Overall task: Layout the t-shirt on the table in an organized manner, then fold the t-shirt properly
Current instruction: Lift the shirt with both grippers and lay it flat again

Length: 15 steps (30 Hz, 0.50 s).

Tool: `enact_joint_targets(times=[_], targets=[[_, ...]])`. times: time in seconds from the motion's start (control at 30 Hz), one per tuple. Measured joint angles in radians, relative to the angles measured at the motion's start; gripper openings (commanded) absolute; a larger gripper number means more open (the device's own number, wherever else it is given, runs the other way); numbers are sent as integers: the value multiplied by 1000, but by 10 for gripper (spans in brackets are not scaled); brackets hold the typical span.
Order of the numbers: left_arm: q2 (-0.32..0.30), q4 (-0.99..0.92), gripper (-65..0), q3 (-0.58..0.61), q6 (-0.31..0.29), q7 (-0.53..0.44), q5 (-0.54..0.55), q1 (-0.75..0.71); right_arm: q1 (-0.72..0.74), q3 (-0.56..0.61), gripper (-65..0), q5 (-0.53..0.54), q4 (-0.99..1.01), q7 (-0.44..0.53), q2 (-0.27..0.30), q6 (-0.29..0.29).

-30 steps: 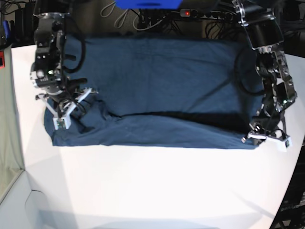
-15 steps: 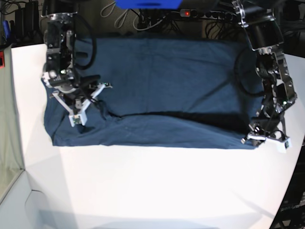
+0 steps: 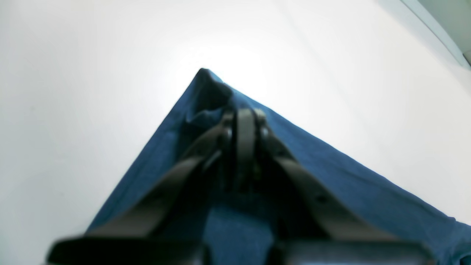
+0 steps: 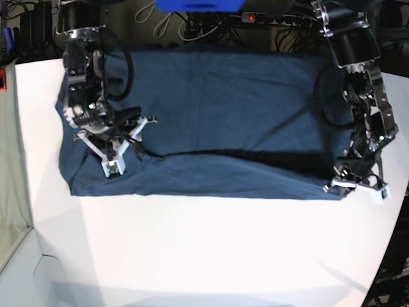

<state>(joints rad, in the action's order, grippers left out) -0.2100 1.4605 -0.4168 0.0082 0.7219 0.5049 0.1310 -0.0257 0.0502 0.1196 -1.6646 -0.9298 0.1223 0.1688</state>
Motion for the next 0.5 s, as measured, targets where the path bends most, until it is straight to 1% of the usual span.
enact_joint_targets(times=[0.3, 0.5], targets=[[0, 0, -650, 0, 0, 0, 0, 0, 12, -2, -355, 0, 6, -2, 5, 0], [0, 0, -650, 0, 0, 0, 0, 0, 28, -2, -355, -3, 60, -2, 5, 0]])
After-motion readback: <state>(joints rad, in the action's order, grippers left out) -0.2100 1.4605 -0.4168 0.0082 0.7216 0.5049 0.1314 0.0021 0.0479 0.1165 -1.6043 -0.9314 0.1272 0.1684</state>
